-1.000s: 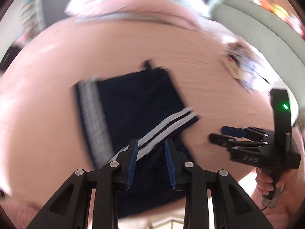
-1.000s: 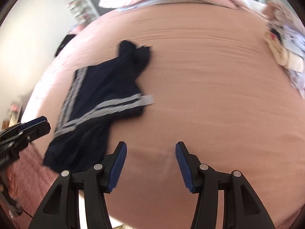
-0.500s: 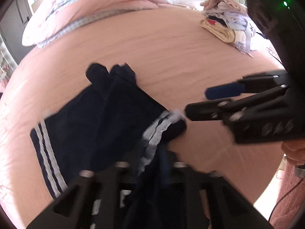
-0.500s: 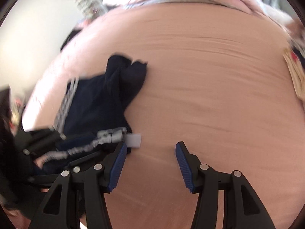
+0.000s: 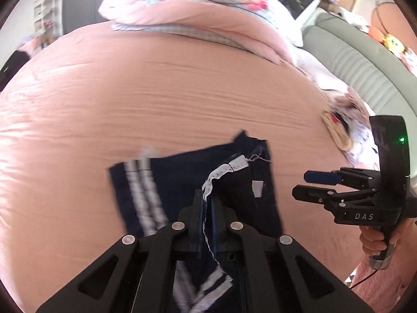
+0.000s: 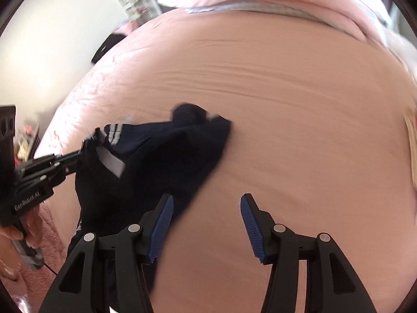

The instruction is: Fold clothes

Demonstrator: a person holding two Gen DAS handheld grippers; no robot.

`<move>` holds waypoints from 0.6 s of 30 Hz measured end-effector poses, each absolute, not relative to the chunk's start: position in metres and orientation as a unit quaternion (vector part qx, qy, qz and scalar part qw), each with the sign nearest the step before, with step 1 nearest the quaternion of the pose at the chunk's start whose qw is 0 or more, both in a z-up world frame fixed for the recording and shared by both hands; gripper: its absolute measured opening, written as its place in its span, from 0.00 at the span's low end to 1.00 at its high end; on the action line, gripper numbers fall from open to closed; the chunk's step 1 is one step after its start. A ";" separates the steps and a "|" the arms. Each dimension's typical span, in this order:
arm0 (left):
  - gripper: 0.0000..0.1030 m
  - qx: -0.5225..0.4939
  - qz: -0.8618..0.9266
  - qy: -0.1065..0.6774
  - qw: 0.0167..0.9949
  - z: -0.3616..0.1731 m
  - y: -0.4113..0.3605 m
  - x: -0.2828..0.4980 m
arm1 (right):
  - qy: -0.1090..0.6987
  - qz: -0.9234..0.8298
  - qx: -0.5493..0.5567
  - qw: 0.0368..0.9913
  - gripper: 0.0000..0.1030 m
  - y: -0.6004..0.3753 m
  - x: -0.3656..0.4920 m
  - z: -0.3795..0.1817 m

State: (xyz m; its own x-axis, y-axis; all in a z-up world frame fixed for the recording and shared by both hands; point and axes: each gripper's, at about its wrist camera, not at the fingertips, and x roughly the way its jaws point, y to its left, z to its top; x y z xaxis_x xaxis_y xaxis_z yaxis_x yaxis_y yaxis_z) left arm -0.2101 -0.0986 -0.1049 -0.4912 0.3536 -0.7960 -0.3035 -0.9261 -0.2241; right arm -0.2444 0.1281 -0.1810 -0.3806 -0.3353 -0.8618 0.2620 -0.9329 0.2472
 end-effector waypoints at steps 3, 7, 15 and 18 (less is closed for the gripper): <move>0.04 -0.464 0.869 -0.031 0.167 -0.106 -0.109 -0.218 | -0.010 -0.831 0.524 0.187 0.52 0.105 -0.262 -0.179; 0.04 -0.475 0.868 -0.031 0.139 -0.111 -0.137 -0.232 | -0.005 -0.833 0.520 0.188 0.52 0.086 -0.280 -0.178; 0.06 -0.509 0.855 -0.027 0.100 -0.132 -0.169 -0.242 | 0.044 -0.826 0.537 0.164 0.52 0.072 -0.300 -0.196; 0.06 -0.465 0.878 -0.001 0.114 -0.111 -0.173 -0.228 | 0.050 -0.822 0.543 0.164 0.52 0.077 -0.299 -0.203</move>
